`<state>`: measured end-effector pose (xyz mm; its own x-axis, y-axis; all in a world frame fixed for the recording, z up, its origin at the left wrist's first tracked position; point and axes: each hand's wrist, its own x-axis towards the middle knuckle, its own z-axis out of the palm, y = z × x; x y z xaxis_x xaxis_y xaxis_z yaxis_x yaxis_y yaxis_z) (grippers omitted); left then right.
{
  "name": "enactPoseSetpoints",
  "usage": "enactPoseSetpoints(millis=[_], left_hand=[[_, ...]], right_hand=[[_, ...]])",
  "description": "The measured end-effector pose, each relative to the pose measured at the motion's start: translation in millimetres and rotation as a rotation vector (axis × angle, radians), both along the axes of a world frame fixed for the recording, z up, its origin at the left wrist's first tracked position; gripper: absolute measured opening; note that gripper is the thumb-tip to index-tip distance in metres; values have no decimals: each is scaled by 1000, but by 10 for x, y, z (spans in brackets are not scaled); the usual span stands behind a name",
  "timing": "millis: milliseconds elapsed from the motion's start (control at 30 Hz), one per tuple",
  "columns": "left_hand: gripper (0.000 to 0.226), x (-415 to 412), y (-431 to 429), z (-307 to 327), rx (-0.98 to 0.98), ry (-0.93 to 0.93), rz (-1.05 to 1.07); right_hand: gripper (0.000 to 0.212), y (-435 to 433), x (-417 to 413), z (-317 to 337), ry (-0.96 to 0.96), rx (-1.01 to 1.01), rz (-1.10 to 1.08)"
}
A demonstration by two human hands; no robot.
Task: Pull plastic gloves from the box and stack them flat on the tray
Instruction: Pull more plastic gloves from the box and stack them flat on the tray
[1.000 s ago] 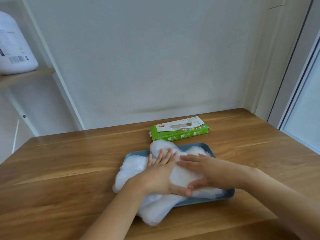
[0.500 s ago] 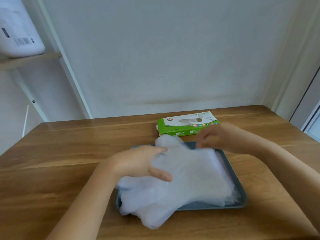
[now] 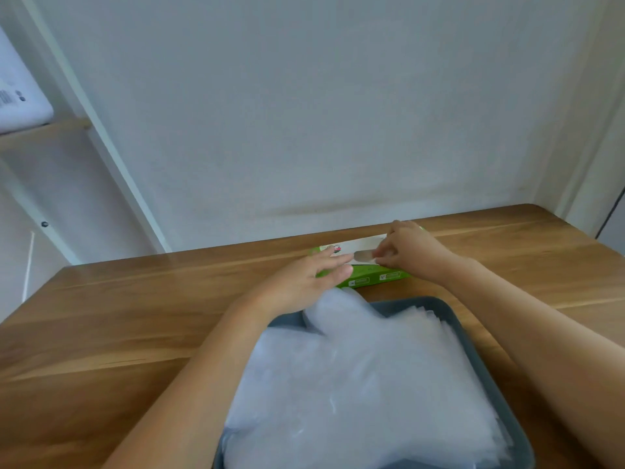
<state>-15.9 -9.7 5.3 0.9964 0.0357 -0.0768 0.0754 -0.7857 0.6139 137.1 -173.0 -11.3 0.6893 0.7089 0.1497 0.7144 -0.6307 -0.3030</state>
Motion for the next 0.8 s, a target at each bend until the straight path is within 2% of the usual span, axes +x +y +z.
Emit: enactPoseSetpoints(millis=[133, 300, 533, 800], left_hand=[[48, 55, 6, -151, -15, 113, -11], [49, 55, 45, -224, 1, 120, -39], [51, 31, 44, -229, 35, 138, -63], [52, 22, 44, -218, 46, 147, -65]], right_hand=[[16, -2, 55, -45, 39, 57, 8], [5, -21, 30, -92, 168, 208, -32], [20, -123, 62, -71, 247, 292, -46], [14, -210, 160, -34, 617, 627, -119]])
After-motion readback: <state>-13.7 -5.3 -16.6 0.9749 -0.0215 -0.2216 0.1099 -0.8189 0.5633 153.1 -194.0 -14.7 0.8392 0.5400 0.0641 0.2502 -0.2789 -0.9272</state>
